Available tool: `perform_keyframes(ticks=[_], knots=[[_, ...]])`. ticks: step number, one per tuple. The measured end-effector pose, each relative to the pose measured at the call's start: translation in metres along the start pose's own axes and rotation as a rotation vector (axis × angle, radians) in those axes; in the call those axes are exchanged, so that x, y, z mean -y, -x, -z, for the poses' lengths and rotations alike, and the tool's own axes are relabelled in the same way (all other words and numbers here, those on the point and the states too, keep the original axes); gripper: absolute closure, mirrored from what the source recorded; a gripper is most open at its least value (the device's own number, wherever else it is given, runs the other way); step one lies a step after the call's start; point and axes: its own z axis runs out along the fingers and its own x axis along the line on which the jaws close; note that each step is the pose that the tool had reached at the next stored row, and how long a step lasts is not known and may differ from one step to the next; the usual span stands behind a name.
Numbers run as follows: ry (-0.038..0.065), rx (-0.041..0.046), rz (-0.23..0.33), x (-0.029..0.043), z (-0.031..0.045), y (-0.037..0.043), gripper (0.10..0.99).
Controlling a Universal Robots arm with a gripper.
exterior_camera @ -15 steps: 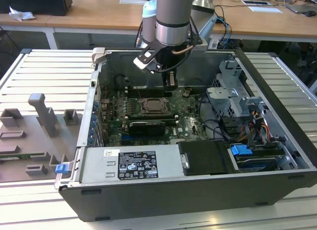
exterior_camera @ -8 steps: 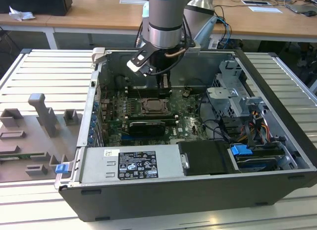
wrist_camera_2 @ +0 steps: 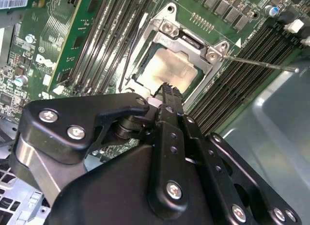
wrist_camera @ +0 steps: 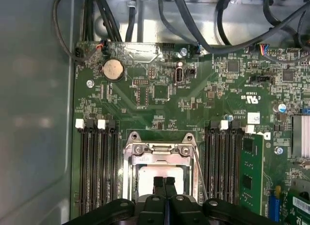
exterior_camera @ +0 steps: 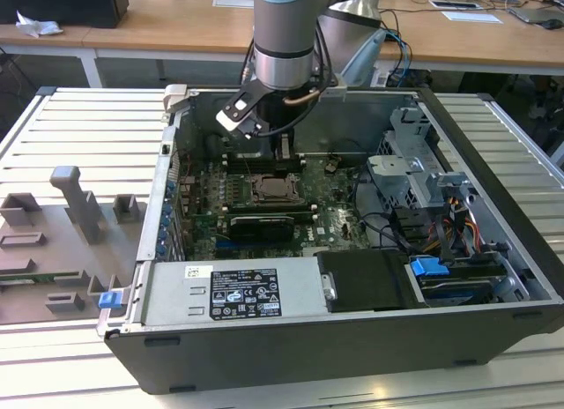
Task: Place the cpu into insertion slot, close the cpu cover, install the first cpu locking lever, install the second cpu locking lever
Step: 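Close the cpu cover, then install the first cpu locking lever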
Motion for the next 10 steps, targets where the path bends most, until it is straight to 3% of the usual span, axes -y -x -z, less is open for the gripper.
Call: perform_keyframes(ticks=[10], knots=[[0.000, 0.0000, 0.001, 0.0043, -0.0008, -0.0001, 0.980]])
